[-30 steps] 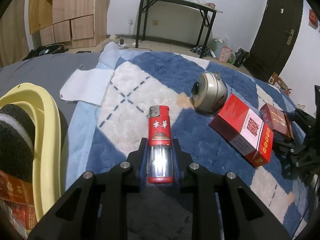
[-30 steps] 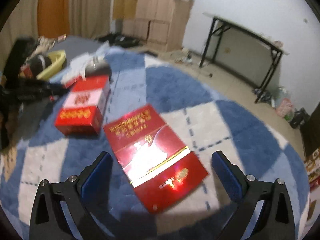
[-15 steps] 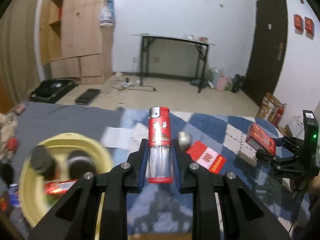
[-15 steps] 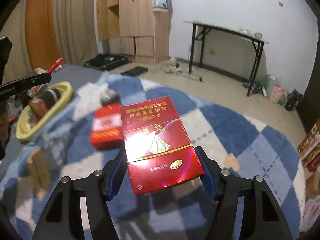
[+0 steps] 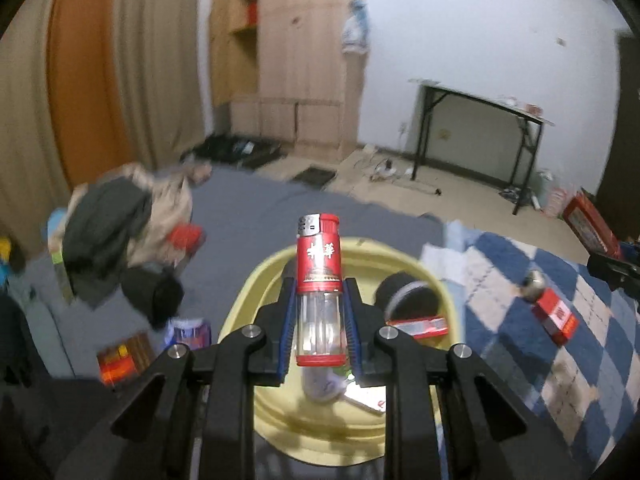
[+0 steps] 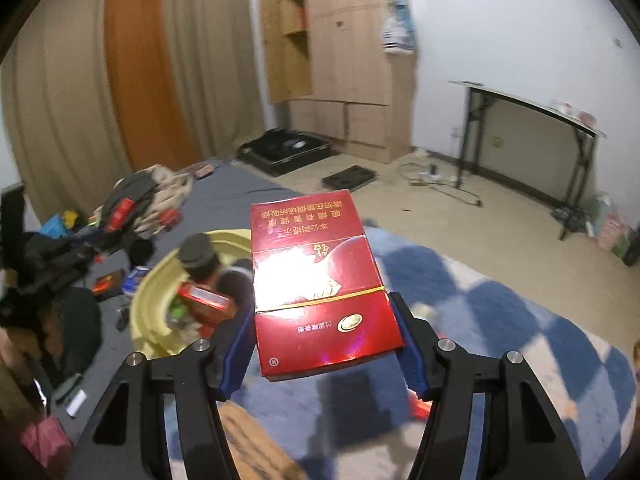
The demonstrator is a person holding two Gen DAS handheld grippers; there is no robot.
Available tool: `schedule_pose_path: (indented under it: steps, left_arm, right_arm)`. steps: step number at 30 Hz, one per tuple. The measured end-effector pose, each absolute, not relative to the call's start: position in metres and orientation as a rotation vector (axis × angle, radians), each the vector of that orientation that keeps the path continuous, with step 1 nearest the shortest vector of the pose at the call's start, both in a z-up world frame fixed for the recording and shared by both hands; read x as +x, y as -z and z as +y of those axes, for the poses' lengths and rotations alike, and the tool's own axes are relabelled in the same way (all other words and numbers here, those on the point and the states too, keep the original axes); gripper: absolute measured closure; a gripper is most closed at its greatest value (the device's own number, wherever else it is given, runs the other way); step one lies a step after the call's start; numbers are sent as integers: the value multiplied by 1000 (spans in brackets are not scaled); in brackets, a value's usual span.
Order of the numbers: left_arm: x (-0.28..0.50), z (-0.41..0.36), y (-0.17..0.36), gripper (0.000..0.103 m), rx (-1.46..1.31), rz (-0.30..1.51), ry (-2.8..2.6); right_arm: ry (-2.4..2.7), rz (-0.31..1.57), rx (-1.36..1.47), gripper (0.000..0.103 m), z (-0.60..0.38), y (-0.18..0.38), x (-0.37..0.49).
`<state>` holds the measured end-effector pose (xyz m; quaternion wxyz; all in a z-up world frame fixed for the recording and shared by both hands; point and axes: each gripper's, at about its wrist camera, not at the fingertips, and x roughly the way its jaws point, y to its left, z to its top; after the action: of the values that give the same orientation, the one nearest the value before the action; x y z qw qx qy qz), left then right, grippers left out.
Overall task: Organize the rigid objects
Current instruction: 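Carry the lighter and red-gold pack over the yellow tray and release both, then grasp the silver tin with the left tool while the right grasps the red-white pack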
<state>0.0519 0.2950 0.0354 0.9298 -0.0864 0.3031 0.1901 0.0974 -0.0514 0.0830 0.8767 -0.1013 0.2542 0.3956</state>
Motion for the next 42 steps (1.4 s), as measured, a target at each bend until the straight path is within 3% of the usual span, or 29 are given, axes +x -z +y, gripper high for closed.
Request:
schedule_pose_path:
  steps: [14, 25, 26, 27, 28, 29, 31, 42]
  left_arm:
    - [77, 356, 80, 79, -462, 873, -391]
    - [76, 354, 89, 76, -497, 873, -402]
    - [73, 356, 87, 74, -516, 858, -397]
    - [72, 356, 83, 64, -527, 844, -393]
    - [69, 353, 76, 43, -517, 823, -410]
    - [68, 350, 69, 35, -511, 801, -405]
    - [67, 340, 52, 1, -456, 756, -438]
    - [82, 245, -48, 0, -445, 647, -232]
  right_arm:
    - [-941, 649, -542, 43, 176, -40, 154]
    - [-912, 672, -590, 40, 201, -5, 170]
    - [-920, 659, -576, 36, 199, -9, 168]
    - [-919, 636, -555, 22, 196, -14, 165]
    - [-917, 620, -539, 9, 192, -17, 162]
    - [-919, 603, -520, 6, 187, -21, 159]
    - [-927, 586, -478, 6, 170, -33, 153]
    - [-677, 519, -203, 0, -47, -76, 123]
